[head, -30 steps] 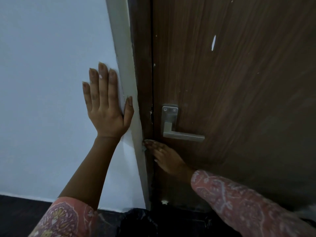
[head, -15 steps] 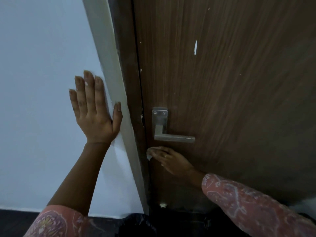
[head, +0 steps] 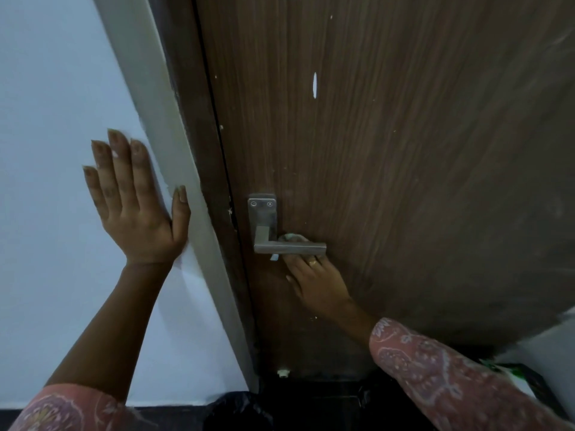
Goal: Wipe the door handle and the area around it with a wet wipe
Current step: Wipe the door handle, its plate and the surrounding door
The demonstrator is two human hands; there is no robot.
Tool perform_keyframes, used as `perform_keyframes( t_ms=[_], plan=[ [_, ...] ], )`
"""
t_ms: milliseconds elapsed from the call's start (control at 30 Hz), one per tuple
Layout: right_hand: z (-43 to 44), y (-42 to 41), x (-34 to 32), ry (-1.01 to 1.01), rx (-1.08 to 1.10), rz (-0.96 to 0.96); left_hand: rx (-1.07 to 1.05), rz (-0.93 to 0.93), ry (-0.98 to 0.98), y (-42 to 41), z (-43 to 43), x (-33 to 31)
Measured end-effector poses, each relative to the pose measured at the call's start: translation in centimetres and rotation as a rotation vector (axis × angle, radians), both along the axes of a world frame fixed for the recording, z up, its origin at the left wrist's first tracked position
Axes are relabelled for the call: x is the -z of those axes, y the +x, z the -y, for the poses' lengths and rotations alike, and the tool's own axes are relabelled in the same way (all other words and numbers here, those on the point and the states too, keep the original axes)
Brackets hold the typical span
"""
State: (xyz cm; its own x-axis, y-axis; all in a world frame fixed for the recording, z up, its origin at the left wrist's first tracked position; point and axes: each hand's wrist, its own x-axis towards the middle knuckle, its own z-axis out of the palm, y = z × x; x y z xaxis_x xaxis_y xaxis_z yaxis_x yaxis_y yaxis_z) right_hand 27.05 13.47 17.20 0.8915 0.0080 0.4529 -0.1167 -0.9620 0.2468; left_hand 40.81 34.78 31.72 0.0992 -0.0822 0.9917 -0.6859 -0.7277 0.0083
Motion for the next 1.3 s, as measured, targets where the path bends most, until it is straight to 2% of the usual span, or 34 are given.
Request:
perform_keyframes(
  t_ms=[67, 133, 200, 267, 367, 433, 500, 567, 667, 767, 867, 1033, 1133, 1300],
  plan=[
    [0.8, -0.5, 0.6, -0.037, -0.027, -0.114, -0.009, -0.008, -0.002, 0.1, 0.0, 0.0],
    [2.6, -1.4, 1.1, -0.181, -0.071, -0.246, -0.009, -0.007, 0.005, 0.0, 0.0, 0.0],
    [4.4, -2.6, 1.6, -0.281, -0.086, -0.299, 0.001, -0.001, 0.011, 0.0, 0.0, -0.1],
    [5.7, -3.5, 1.5, -0.310, -0.091, -0.230, 0.005, 0.003, 0.012, -0.2, 0.0, -0.1],
    [6.5, -3.6, -1.3, -0.298, -0.034, 0.007, -0.002, 0.013, -0.001, -0.2, 0.0, -0.2],
    [6.3, -3.0, -3.5, -0.224, 0.029, 0.136, -0.005, 0.009, -0.006, -0.2, 0.1, -0.2],
    [5.6, -2.3, -3.9, -0.151, 0.056, 0.185, 0.001, -0.001, -0.013, -0.1, 0.1, -0.2],
    [5.3, -2.0, -2.3, -0.156, -0.019, 0.080, 0.006, -0.009, -0.017, -0.1, 0.1, -0.2],
    [6.9, -3.0, 1.2, -0.369, -0.152, -0.166, 0.003, -0.003, -0.013, -0.2, 0.1, -0.4],
    [9.4, -4.3, 1.6, -0.532, -0.189, -0.239, -0.005, -0.010, -0.009, -0.4, 0.0, -0.4],
    [9.0, -3.9, 1.5, -0.541, -0.218, -0.234, -0.008, -0.009, -0.014, -0.4, 0.1, -0.5],
    [2.8, -0.2, 3.8, -0.491, -0.234, -0.213, -0.006, -0.012, -0.013, -0.4, 0.0, -0.4],
    [-0.8, 1.9, 3.7, -0.540, -0.219, -0.274, -0.002, -0.015, -0.009, -0.3, 0.1, -0.4],
    [-3.6, 3.5, 2.0, -0.459, -0.205, -0.333, 0.010, -0.001, 0.000, -0.2, -0.1, -0.2]
  ],
)
